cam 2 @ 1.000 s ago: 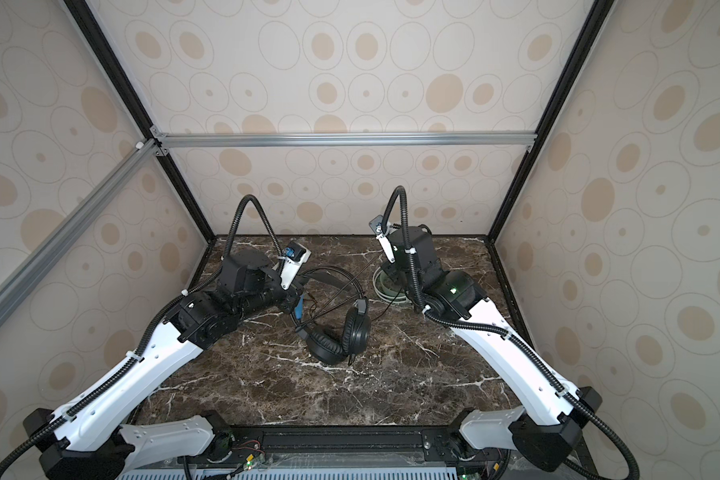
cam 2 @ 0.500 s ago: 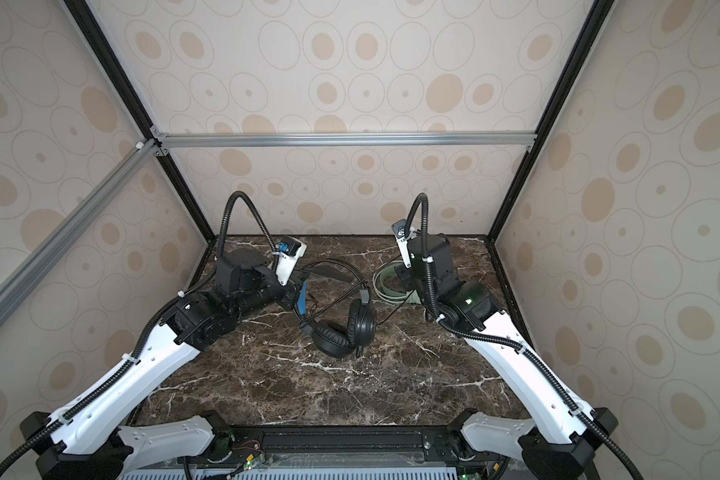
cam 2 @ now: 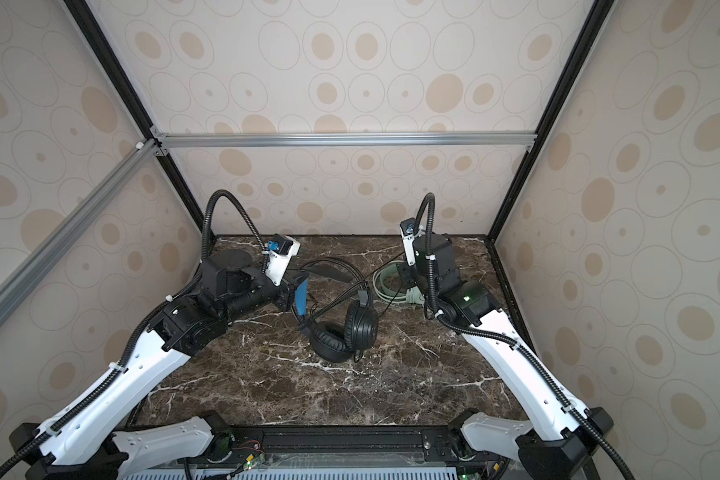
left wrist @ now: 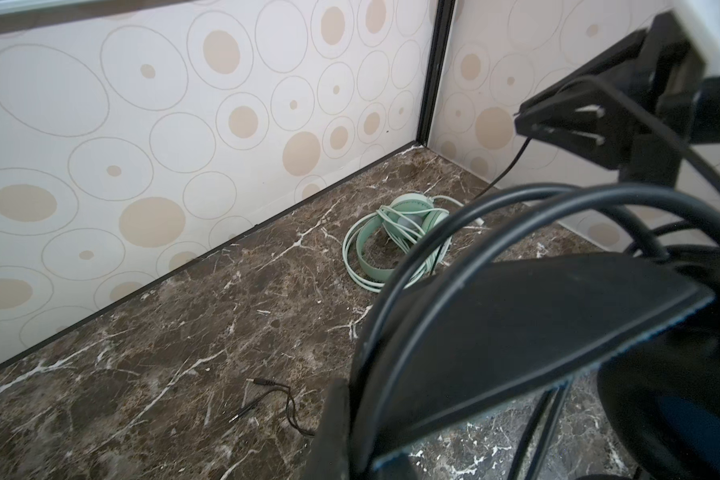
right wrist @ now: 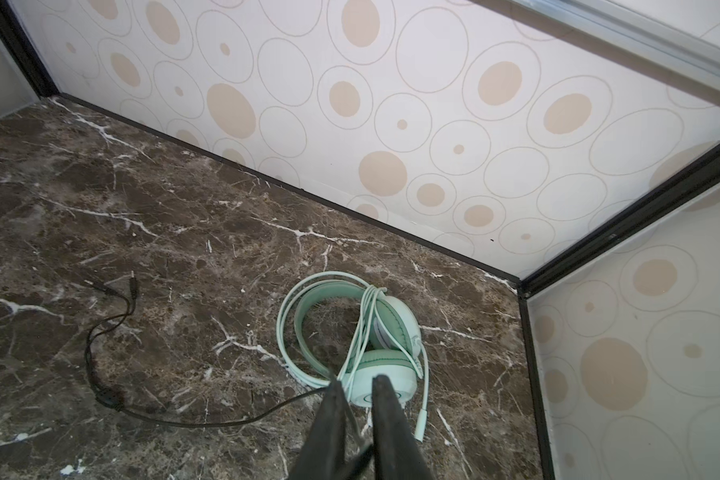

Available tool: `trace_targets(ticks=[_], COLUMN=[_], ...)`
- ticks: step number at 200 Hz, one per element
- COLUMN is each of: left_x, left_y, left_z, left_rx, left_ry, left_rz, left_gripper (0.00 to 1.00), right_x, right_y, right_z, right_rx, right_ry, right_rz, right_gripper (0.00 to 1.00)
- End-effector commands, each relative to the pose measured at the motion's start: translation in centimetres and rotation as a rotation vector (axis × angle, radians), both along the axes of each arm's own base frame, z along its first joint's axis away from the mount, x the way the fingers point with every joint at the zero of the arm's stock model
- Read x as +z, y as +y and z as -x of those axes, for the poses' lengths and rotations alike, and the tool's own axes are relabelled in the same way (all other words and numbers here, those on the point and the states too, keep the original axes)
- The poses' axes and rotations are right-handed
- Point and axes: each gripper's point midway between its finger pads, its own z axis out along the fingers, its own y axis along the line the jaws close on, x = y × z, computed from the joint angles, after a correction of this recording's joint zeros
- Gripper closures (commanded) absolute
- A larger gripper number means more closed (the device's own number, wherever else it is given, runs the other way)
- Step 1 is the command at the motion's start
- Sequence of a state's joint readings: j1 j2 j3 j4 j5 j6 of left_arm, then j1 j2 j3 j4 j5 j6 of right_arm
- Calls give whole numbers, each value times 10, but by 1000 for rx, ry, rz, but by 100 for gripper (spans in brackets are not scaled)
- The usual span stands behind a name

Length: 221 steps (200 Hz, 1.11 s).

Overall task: Wrap the headphones
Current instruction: 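Draw the right gripper back pulling the cable while the left gripper lifts the headset, then raise the black headset high with the left gripper while the right gripper swings under it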

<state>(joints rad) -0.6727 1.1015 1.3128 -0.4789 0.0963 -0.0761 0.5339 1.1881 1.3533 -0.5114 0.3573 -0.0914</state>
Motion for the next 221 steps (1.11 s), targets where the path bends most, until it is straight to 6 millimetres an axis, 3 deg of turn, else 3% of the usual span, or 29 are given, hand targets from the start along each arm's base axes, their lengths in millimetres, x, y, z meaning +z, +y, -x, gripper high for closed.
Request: trace_targets(ticks=[1, 123, 181, 221], left_x=[50, 107, 155, 173], left_y=[-2, -17, -15, -13], left_z=[7, 24, 33, 31], left_rx=[-21, -144, -174, -165], left_ry=[-84, -148, -215, -246], left_rz=[168, 378, 526, 577], left_gripper=[100, 100, 100, 100], right_x=[18, 29, 40, 45], right_y=[5, 27, 56, 76], right_z=[3, -5, -15, -24], right_rx=[35, 150, 260, 330], right_ry=[-58, -96, -119, -128], right_rz=[-99, -292, -393, -486], right_gripper=[82, 79, 79, 78])
